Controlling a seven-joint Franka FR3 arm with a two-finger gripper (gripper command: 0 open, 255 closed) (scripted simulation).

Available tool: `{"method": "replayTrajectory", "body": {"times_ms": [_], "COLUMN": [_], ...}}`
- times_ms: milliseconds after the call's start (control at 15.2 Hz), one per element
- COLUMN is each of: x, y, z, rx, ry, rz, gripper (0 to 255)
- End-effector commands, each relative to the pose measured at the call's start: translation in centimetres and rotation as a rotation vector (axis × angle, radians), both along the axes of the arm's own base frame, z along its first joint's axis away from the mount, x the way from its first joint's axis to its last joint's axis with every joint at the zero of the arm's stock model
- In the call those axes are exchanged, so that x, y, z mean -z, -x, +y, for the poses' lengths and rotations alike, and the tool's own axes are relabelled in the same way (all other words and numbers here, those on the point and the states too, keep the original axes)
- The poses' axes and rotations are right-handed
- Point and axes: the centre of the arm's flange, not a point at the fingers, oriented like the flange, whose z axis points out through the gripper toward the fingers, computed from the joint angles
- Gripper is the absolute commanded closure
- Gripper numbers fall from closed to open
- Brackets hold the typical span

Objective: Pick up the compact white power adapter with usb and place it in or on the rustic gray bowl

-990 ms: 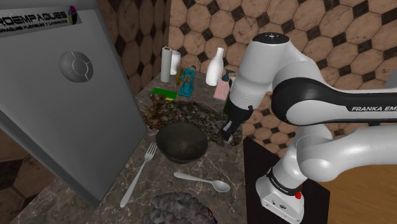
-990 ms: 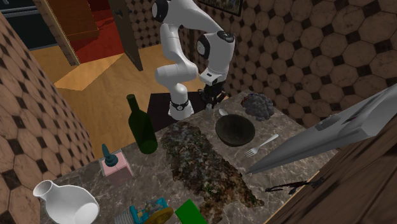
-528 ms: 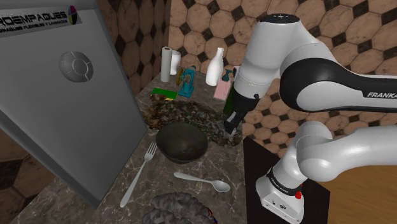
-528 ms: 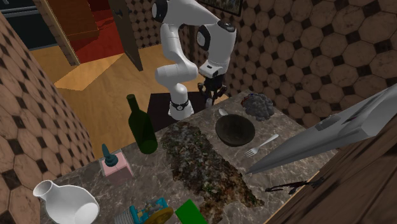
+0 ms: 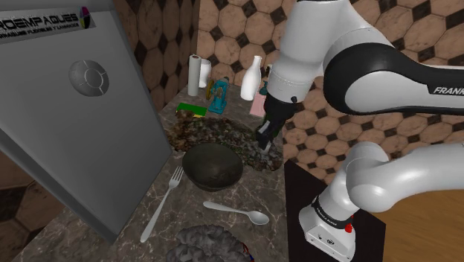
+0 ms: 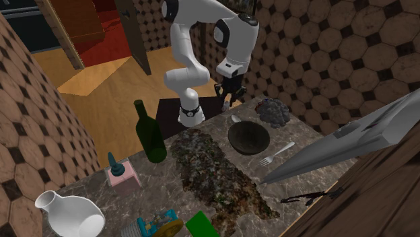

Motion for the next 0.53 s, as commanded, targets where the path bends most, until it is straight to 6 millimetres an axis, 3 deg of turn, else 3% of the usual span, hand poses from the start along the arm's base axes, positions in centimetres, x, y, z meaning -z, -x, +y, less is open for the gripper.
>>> {"method": "replayTrajectory", "body": {"times_ms": [0,462], "x": [-0.4,-1.3], "y": [-2.0,-8.6], "z": [1.7,8.1], "rx": [0.0,0.0], "ry": [-0.001,-0.001], "rz": [0.0,0.0], "gripper": [255,255]}}
